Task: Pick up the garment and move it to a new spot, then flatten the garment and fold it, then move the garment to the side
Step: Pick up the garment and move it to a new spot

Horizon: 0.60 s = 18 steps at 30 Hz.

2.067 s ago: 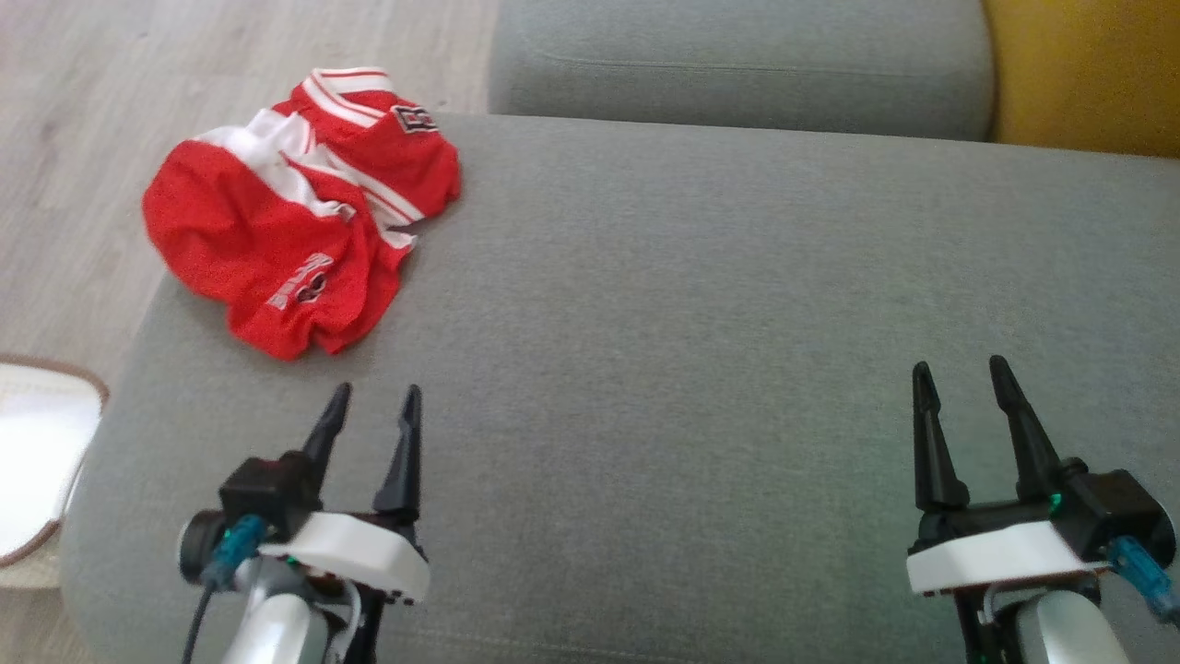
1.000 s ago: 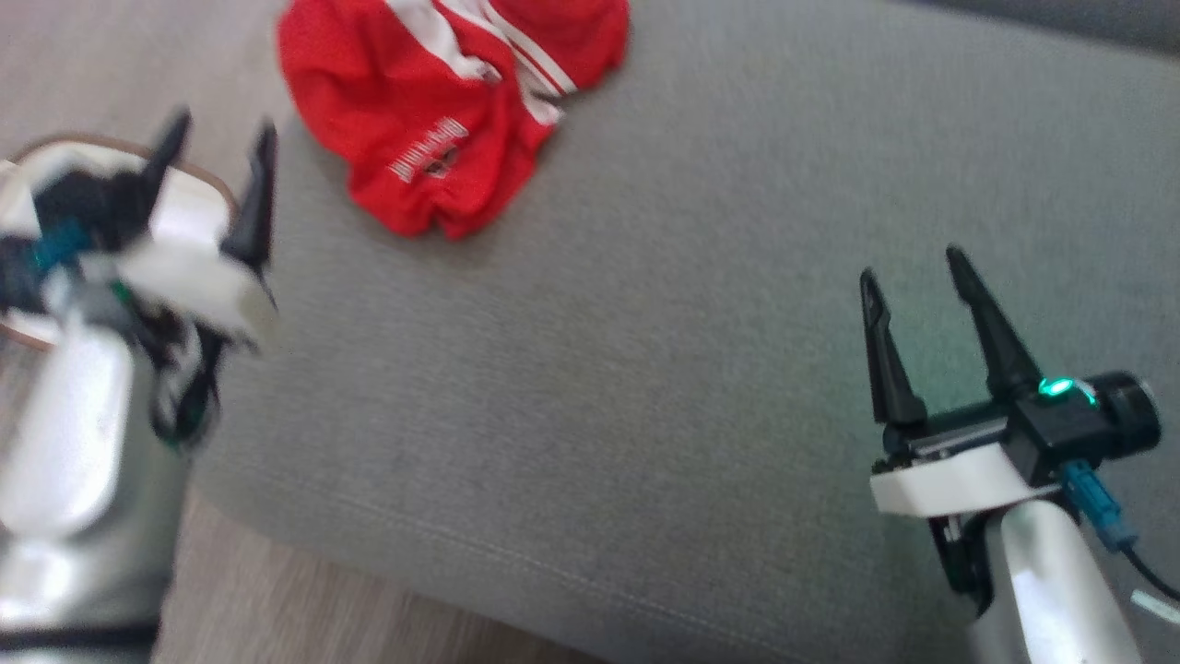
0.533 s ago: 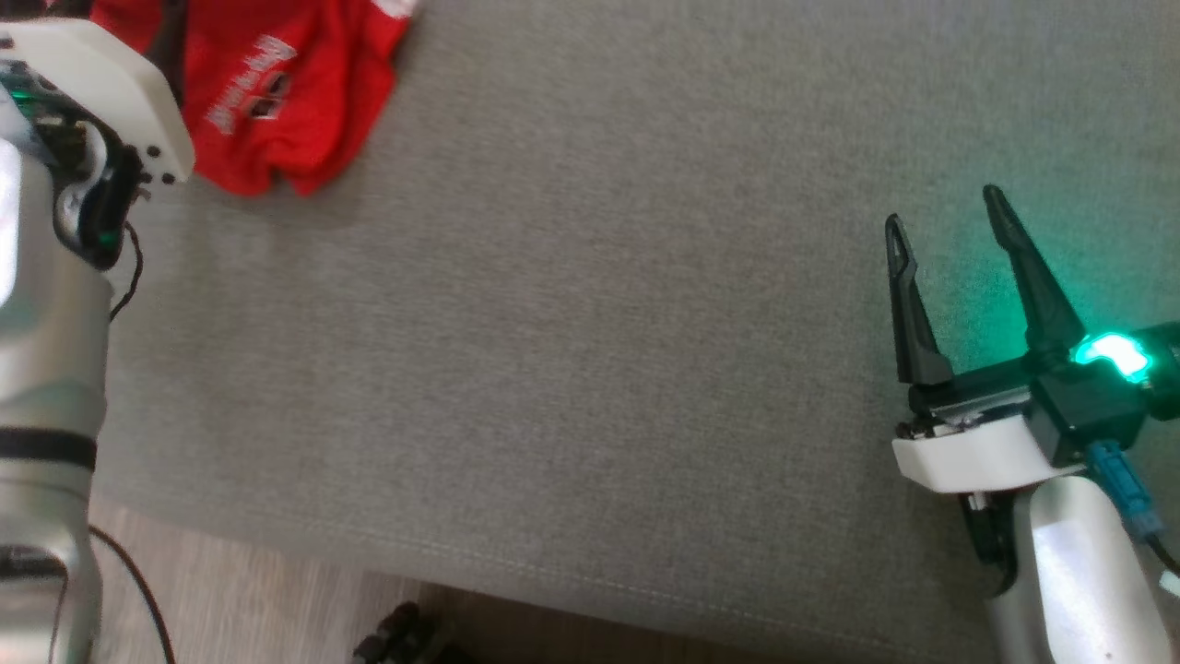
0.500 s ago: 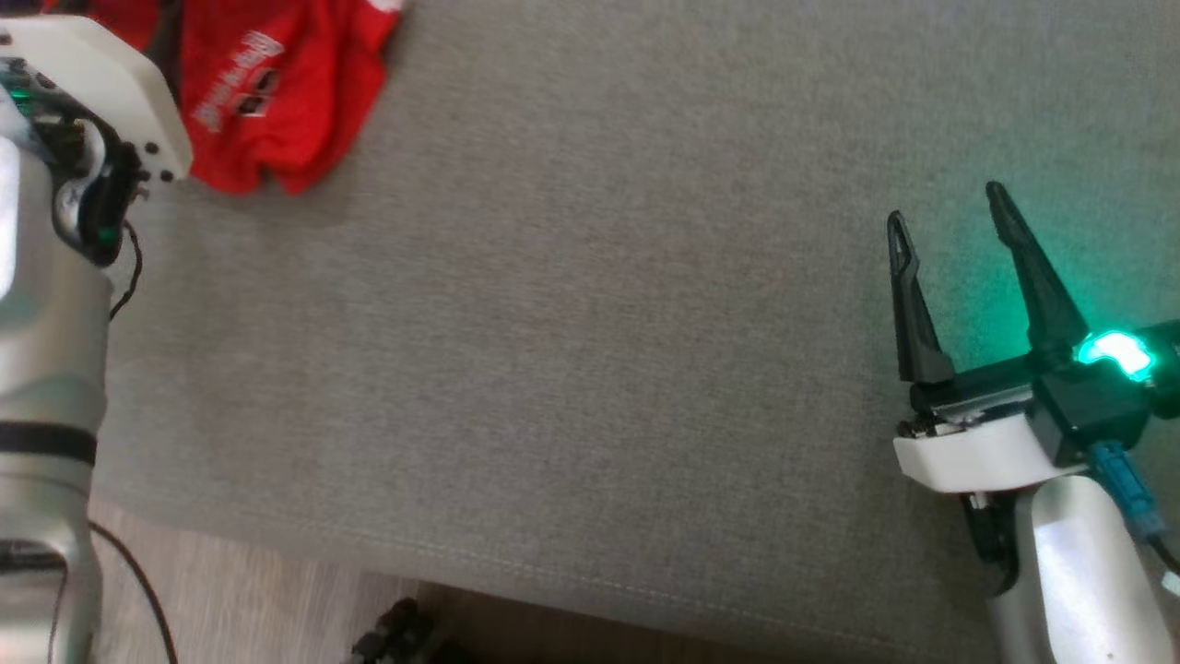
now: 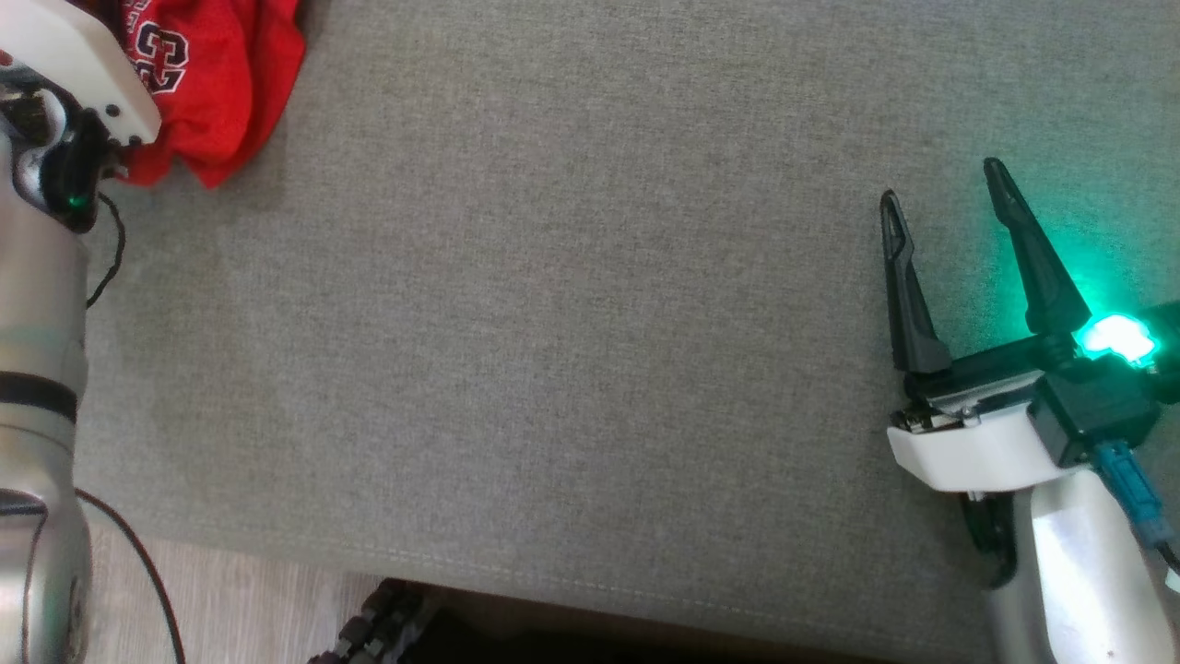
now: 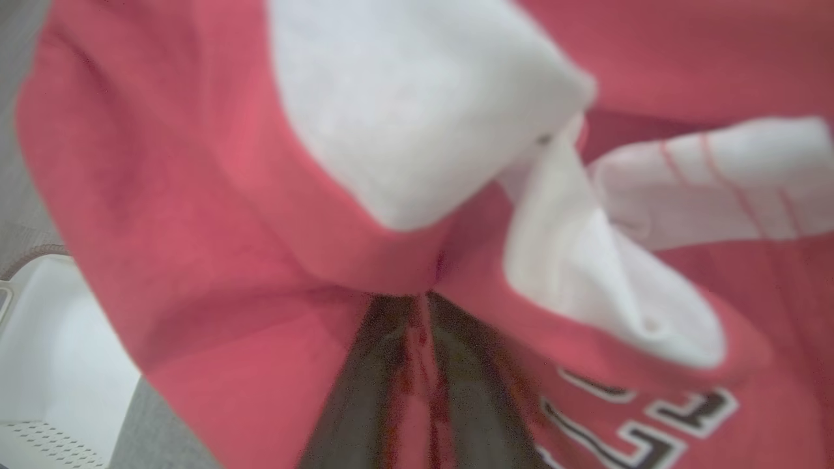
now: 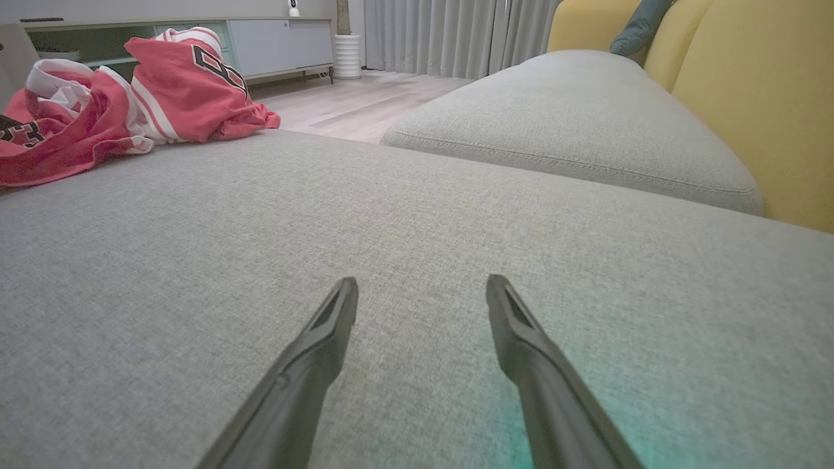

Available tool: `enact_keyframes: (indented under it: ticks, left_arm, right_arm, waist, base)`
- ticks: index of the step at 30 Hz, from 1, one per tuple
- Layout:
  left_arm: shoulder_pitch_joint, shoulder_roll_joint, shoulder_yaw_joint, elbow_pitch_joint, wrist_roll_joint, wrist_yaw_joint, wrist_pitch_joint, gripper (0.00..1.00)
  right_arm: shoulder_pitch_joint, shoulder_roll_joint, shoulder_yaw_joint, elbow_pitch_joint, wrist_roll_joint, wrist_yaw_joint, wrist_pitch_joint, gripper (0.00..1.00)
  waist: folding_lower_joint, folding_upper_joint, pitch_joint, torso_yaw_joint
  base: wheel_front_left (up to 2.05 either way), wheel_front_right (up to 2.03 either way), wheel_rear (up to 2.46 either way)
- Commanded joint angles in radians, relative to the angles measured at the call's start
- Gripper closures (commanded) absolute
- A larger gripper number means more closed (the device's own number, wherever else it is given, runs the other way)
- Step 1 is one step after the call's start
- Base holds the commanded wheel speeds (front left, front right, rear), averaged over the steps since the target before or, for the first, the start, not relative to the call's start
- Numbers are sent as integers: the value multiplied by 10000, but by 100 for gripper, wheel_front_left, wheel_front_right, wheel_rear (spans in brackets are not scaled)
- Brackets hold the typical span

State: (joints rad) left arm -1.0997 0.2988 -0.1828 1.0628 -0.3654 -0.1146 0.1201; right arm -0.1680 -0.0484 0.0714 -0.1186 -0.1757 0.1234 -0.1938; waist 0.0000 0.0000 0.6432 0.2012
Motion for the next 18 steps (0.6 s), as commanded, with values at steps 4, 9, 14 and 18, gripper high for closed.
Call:
enact_keyframes:
  ticks: [4, 9, 14, 18]
  left_arm:
    - [-193, 470, -145, 117, -12, -82, -237, 100]
    - [-448, 543, -565, 13, 12, -143, -614, 100]
    - [-558, 718, -1379, -402, 10, -156, -751, 100]
    - [-589, 1000, -2070, -1041, -279, -158, -806, 100]
  right_arm:
    - [-104, -18, 218, 25, 107, 73, -50, 0]
    - [-173, -18, 216, 219, 243, 73, -167, 0]
    - [-241, -18, 326, 598, 504, 73, -331, 0]
    - [-304, -18, 376, 939, 801, 73, -480, 0]
  waist:
    - [0, 0, -76, 65]
    - [0, 0, -384, 194]
    - [0, 0, -991, 246]
    - [0, 0, -1694, 159]
  base:
    - [0, 0, 0]
    - [0, 0, 0]
    - [0, 0, 0]
    - [0, 0, 0]
